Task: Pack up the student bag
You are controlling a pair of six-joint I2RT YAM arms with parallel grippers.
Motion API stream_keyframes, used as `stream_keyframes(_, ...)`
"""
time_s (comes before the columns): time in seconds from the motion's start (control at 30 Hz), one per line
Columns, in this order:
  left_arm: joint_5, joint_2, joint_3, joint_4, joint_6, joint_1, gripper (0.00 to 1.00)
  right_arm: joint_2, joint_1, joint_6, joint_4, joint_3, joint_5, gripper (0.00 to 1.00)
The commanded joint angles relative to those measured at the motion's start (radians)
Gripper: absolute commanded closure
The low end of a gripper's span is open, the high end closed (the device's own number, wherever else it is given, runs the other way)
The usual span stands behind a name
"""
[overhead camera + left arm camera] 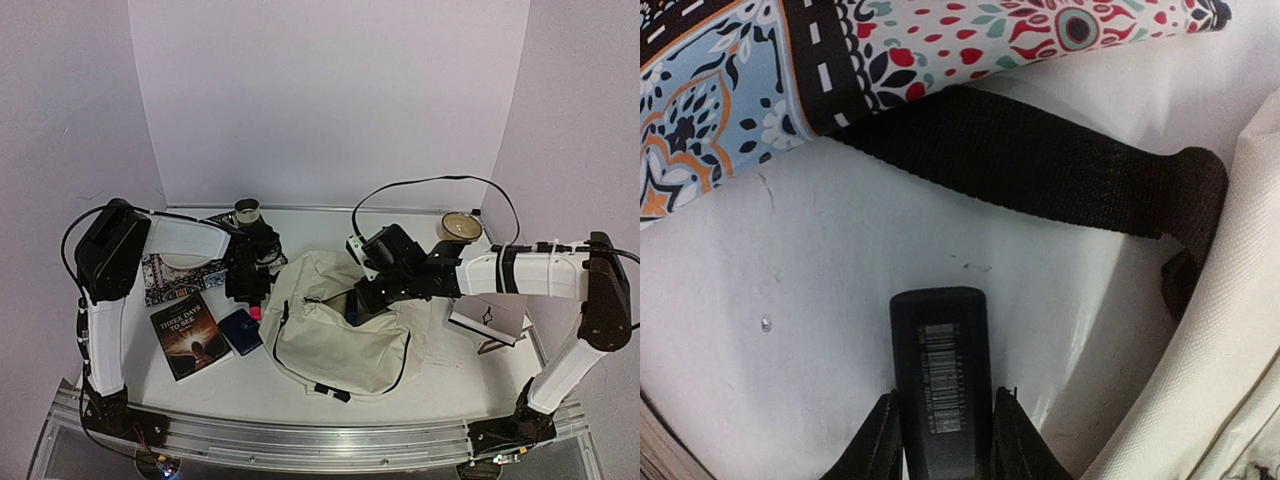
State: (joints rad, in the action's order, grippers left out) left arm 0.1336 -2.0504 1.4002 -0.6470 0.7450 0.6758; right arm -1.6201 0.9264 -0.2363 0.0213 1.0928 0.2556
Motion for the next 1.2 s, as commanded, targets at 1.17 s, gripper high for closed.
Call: stream_keyframes(1.17,-0.314,0.316,-0.084,0.189,0.005,0.199,1.00,-0.005,0.008,-0.003,-0.012,0.079,-0.004,1.00)
